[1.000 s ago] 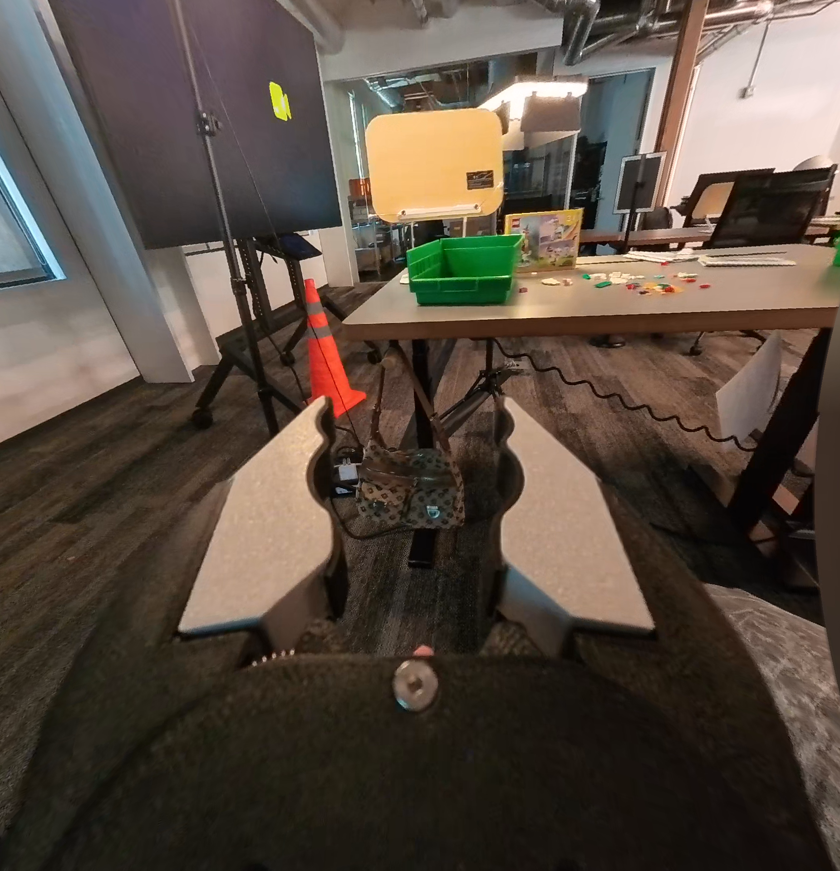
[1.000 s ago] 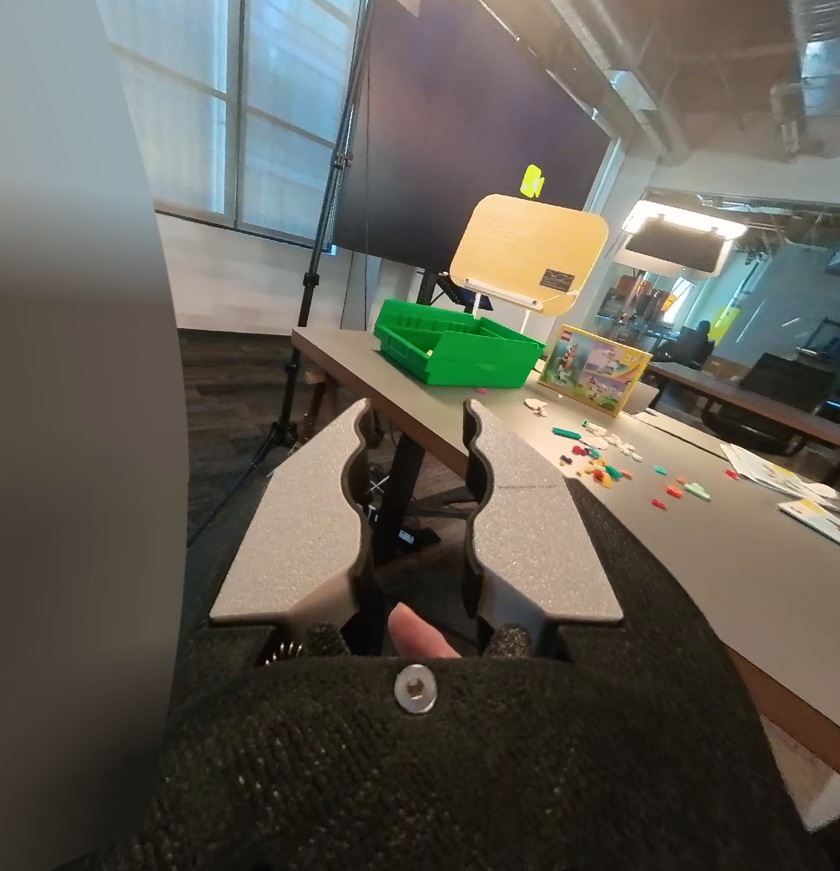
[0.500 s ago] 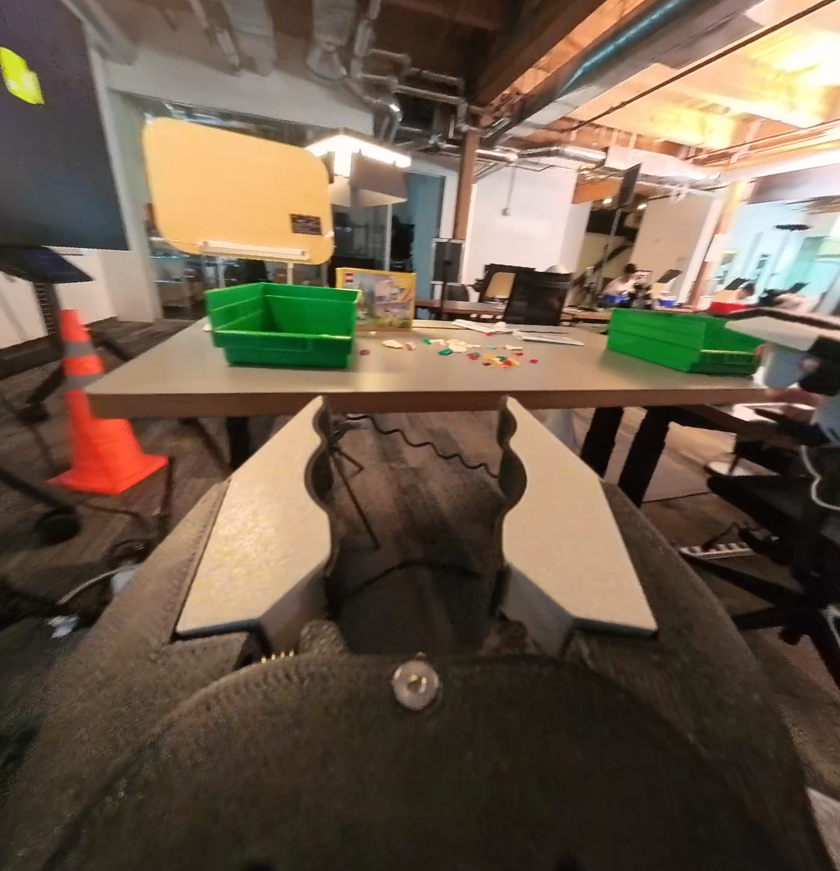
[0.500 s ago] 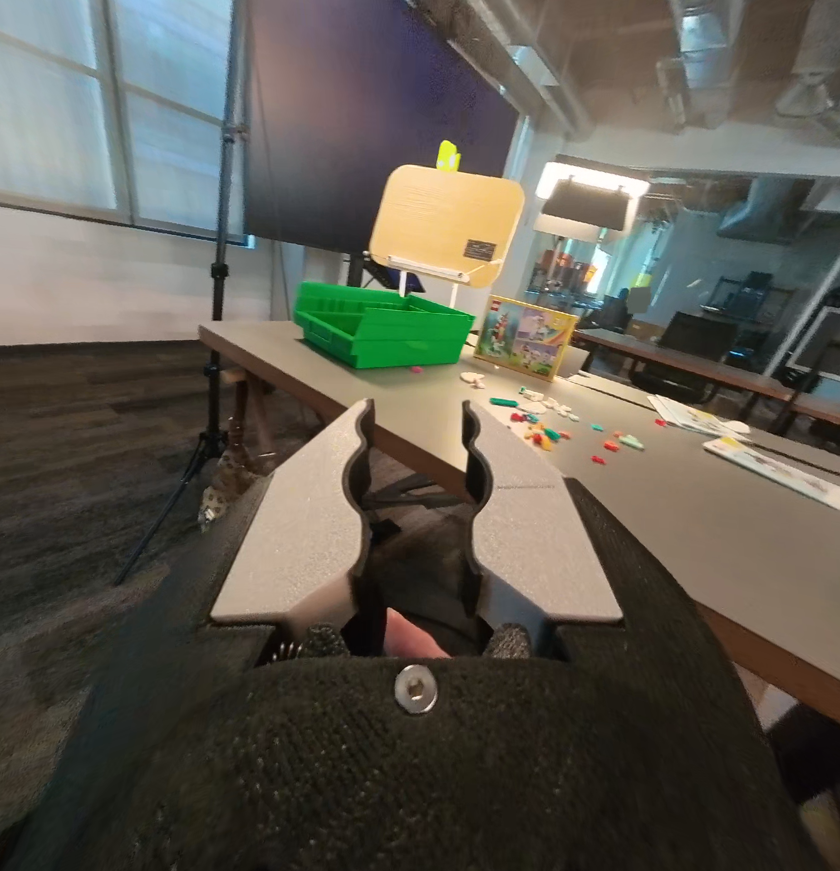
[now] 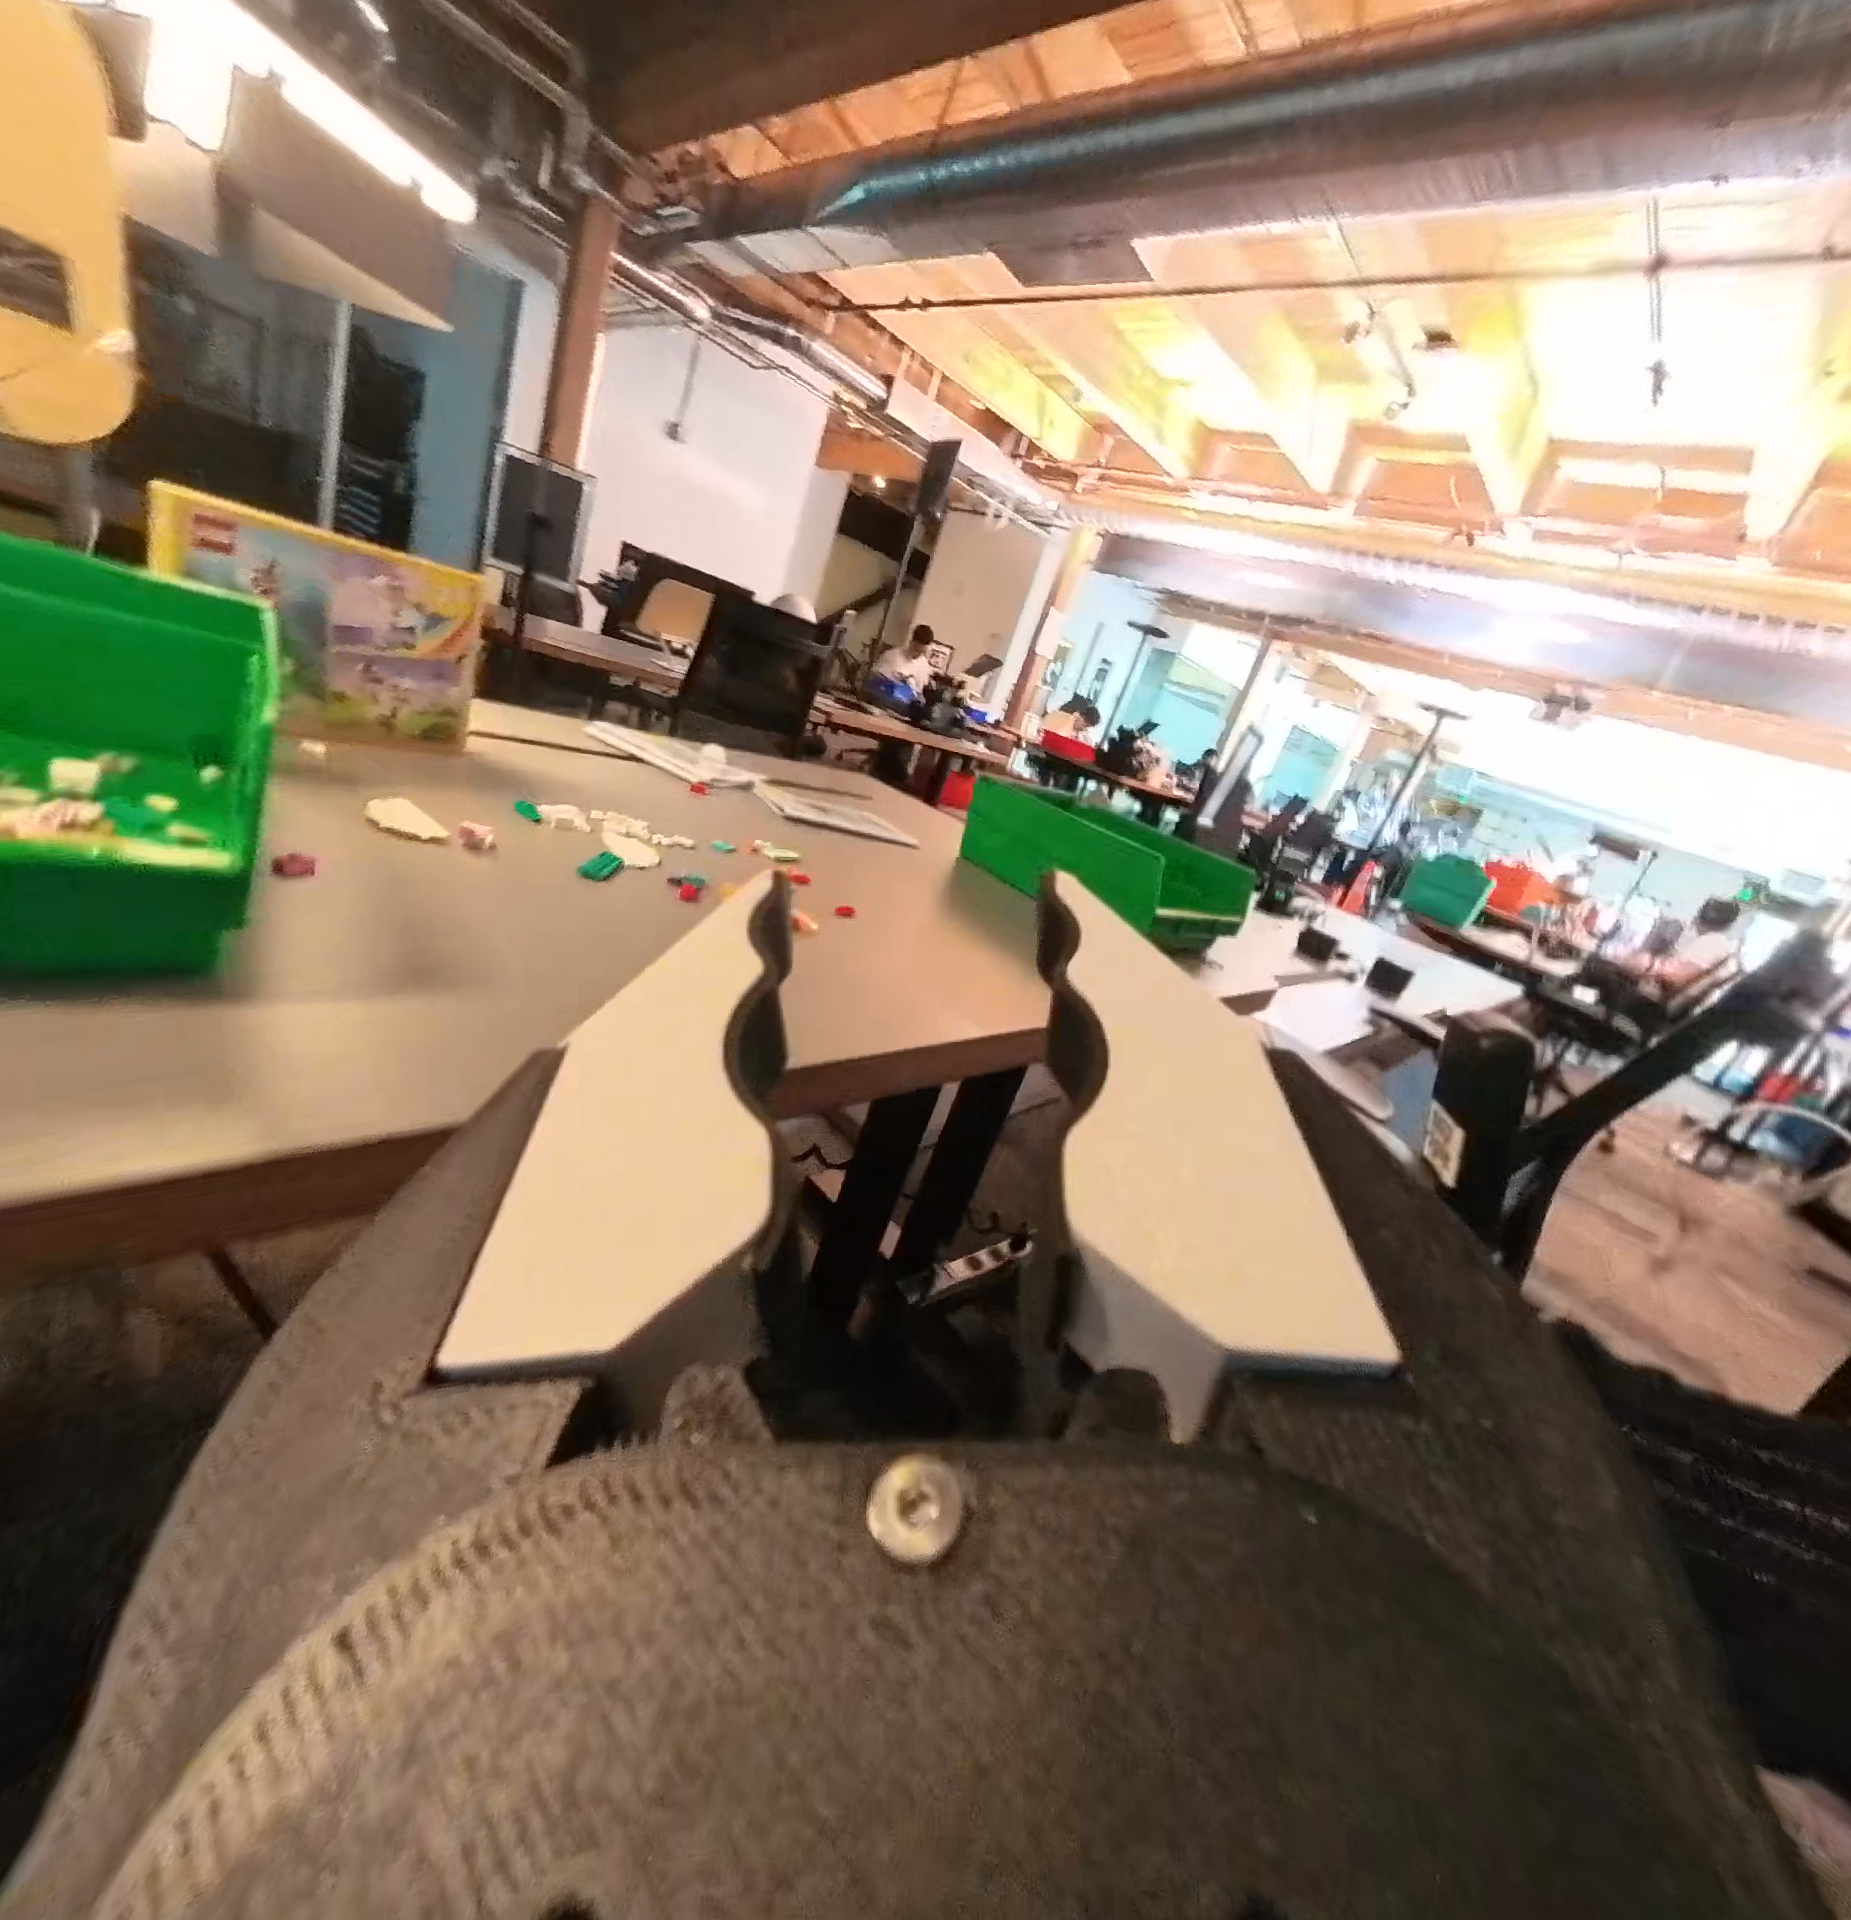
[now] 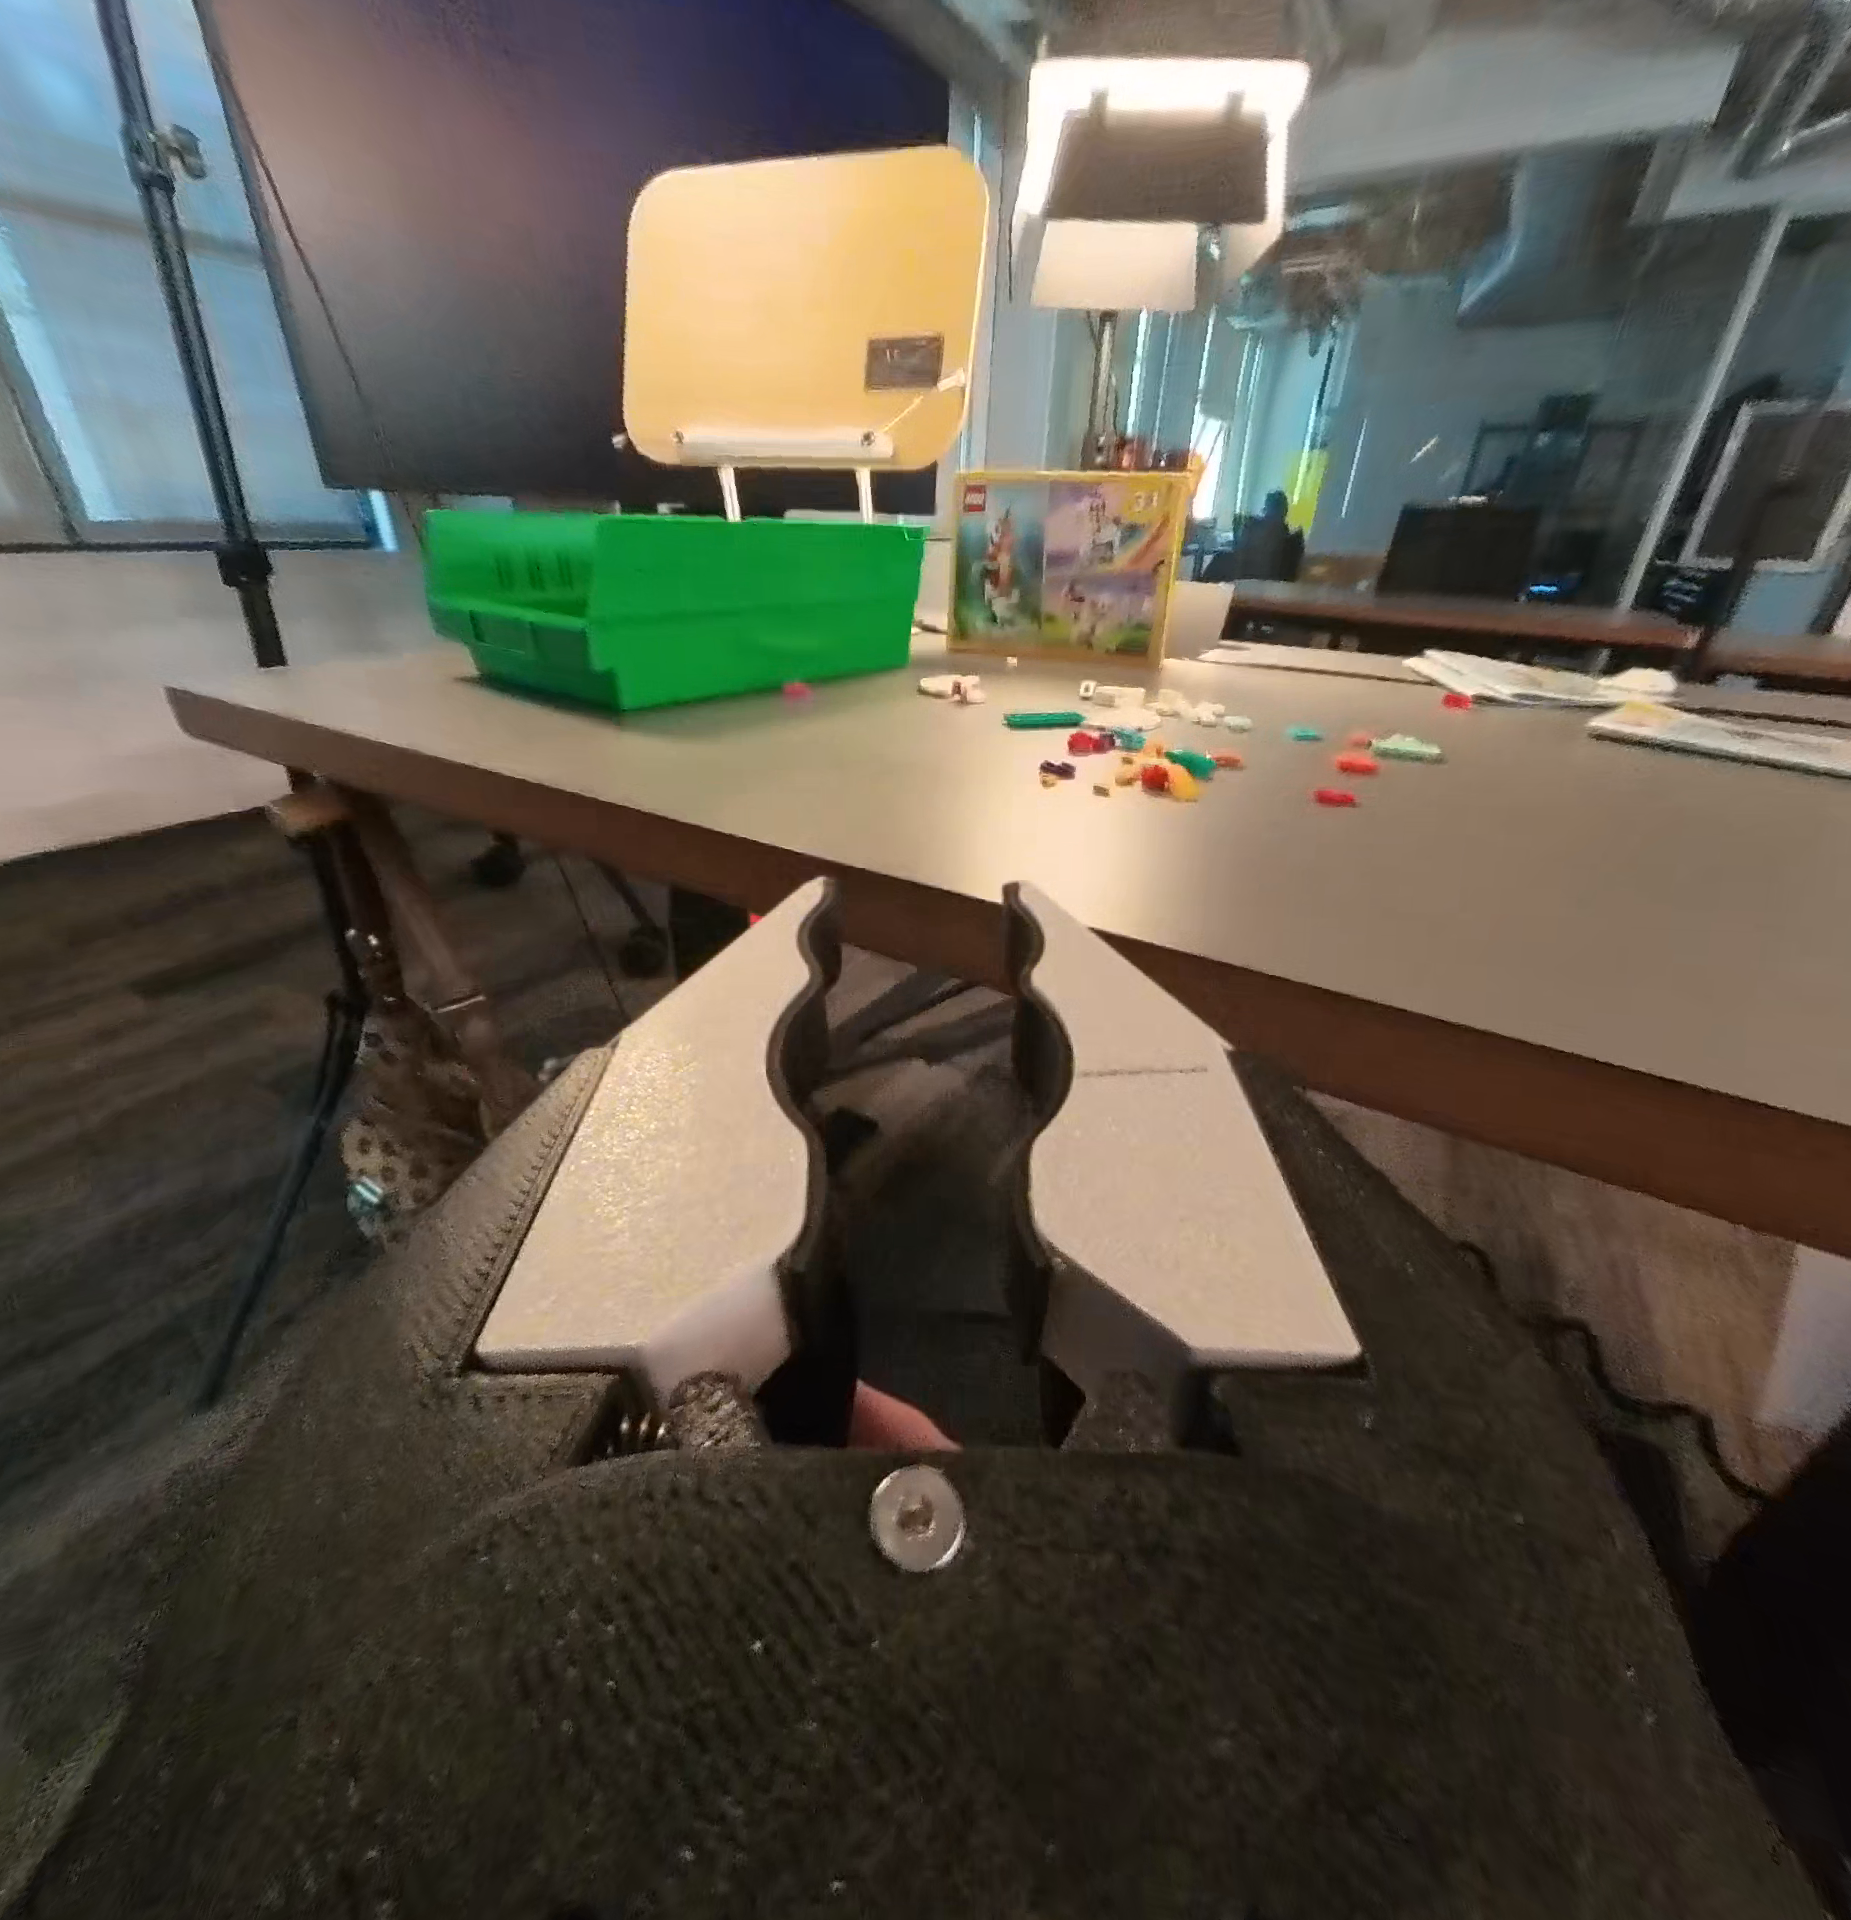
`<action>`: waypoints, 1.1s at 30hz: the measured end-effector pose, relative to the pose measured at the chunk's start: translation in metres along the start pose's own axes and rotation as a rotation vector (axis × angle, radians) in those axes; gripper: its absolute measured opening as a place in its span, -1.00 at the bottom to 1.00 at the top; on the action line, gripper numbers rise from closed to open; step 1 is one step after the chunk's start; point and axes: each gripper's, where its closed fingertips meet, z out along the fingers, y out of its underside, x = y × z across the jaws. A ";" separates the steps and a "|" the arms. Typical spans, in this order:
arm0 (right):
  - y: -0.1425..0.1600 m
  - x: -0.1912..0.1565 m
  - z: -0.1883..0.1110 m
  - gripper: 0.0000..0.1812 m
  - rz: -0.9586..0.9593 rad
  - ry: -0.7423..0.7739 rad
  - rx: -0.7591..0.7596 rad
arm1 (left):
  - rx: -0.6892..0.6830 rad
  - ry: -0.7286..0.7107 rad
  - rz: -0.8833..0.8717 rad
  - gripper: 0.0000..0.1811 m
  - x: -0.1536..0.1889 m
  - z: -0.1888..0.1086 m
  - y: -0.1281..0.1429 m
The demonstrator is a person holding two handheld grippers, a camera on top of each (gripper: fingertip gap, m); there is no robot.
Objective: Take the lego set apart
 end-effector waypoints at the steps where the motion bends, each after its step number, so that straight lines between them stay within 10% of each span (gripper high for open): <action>1: -0.003 0.001 0.003 -0.68 0.007 -0.013 0.012 | -0.018 0.008 0.039 -0.50 -0.001 0.009 -0.003; 16: 0.070 0.080 -0.012 -0.76 -0.122 0.193 -0.227 | -0.102 0.196 0.063 -0.55 0.037 0.191 -0.063; 23: -0.035 0.122 -0.037 -0.73 -0.137 0.250 -0.094 | -0.086 0.237 0.249 -0.47 0.080 0.244 -0.115; 33: -0.152 0.231 -0.120 -0.64 -0.622 0.390 -0.237 | -0.059 0.051 0.372 -0.47 0.060 0.213 -0.145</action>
